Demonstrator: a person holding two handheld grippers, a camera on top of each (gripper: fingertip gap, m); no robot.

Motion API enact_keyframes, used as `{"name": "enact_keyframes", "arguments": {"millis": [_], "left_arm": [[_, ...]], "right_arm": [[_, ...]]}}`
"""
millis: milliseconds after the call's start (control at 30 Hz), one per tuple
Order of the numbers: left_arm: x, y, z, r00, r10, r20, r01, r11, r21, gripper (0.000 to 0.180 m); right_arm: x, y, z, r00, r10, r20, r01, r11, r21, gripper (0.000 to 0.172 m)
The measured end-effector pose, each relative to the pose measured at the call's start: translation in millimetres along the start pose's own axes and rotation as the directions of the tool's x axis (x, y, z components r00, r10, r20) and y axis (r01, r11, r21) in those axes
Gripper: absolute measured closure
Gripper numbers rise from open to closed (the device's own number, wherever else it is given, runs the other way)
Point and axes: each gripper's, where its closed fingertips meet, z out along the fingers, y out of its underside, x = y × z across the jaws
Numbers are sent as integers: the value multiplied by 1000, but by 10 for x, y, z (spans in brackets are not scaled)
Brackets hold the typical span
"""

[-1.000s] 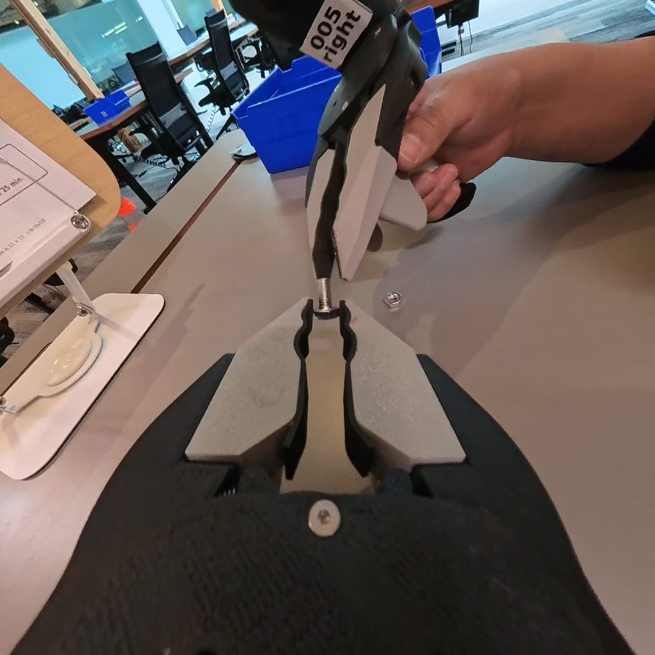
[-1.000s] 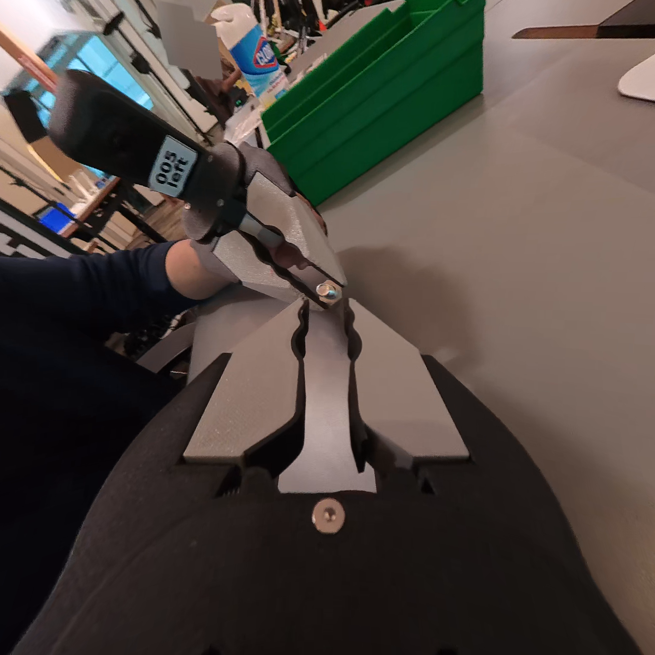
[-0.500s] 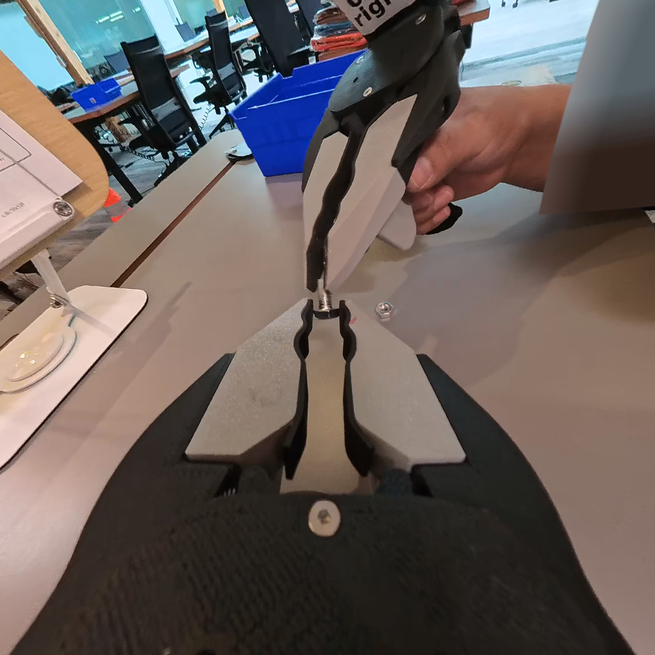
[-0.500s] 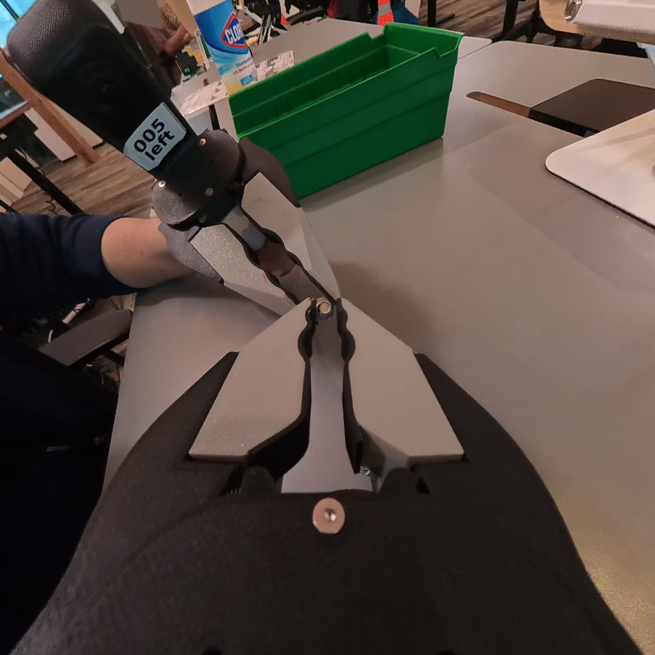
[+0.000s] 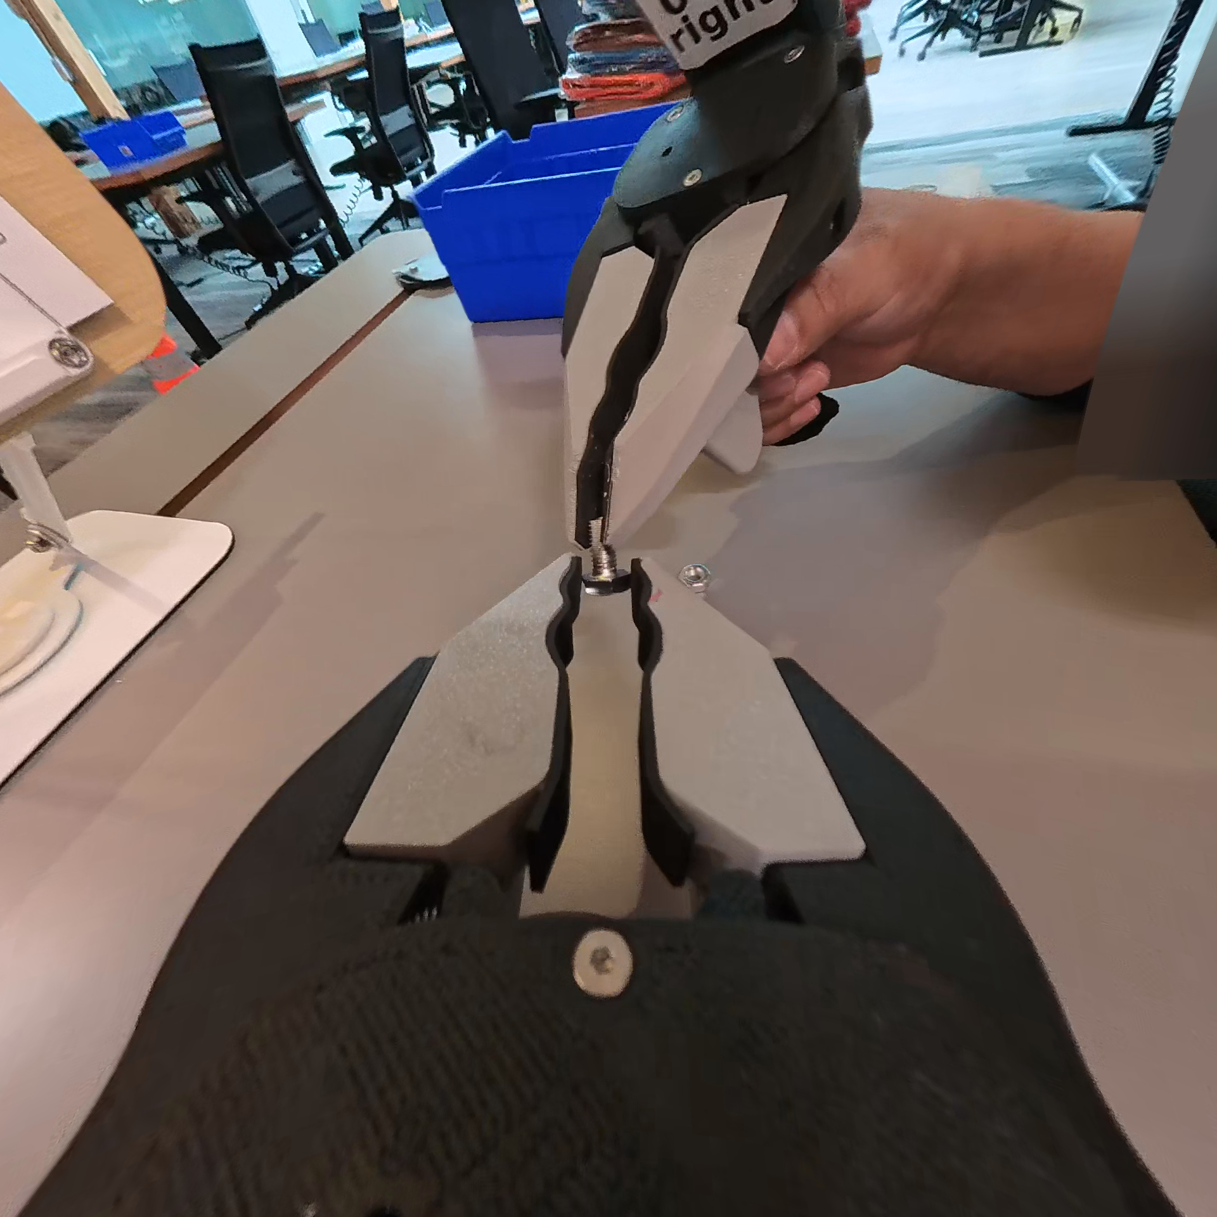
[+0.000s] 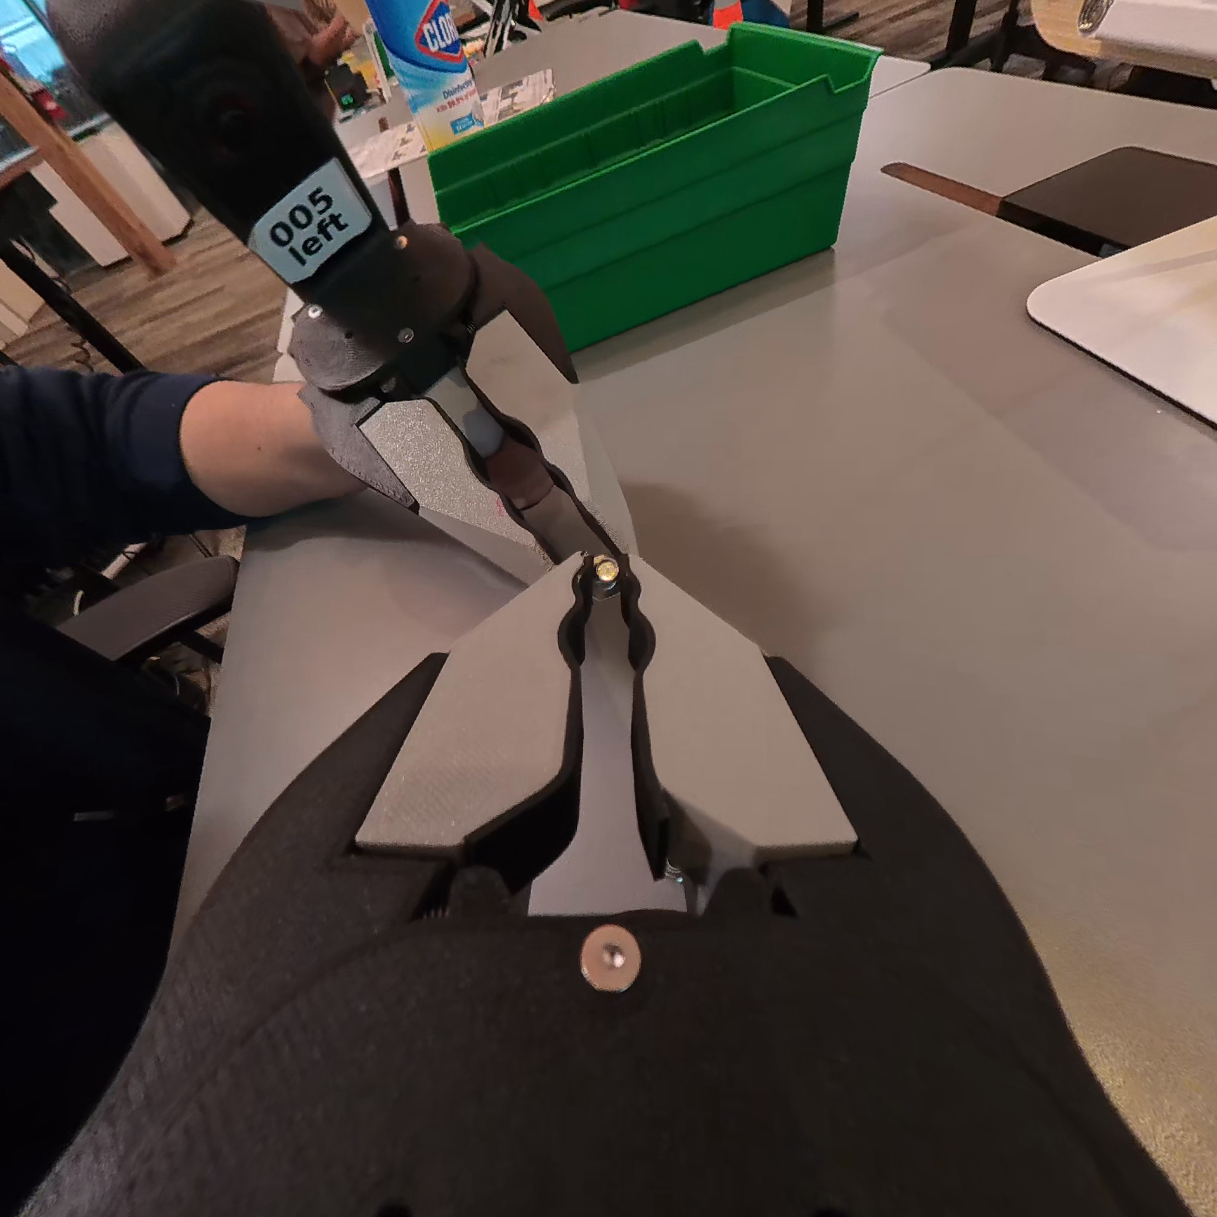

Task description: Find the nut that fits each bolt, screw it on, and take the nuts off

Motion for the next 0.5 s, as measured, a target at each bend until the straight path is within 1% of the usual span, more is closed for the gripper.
{"name": "enact_keyframes", "arguments": {"millis": [133, 300, 400, 500], "left_arm": [[8, -2, -18, 998, -46, -32, 46, 999, 18, 167], [13, 43, -9, 998, -51, -40, 50, 999, -11, 164], [28, 42, -4, 997, -54, -47, 54, 998, -13, 168], [17, 44, -16, 998, -48, -40, 47, 999, -18, 173]], "right_arm": [[34, 33, 5, 1000, 6, -15, -6, 1000, -17, 167], [35, 41, 8, 999, 36, 0, -36, 999, -16, 167], [34, 91, 35, 1000, 28, -6, -29, 999, -43, 167], [20, 90, 48, 1000, 26, -2, -26, 999, -44, 167]]}}
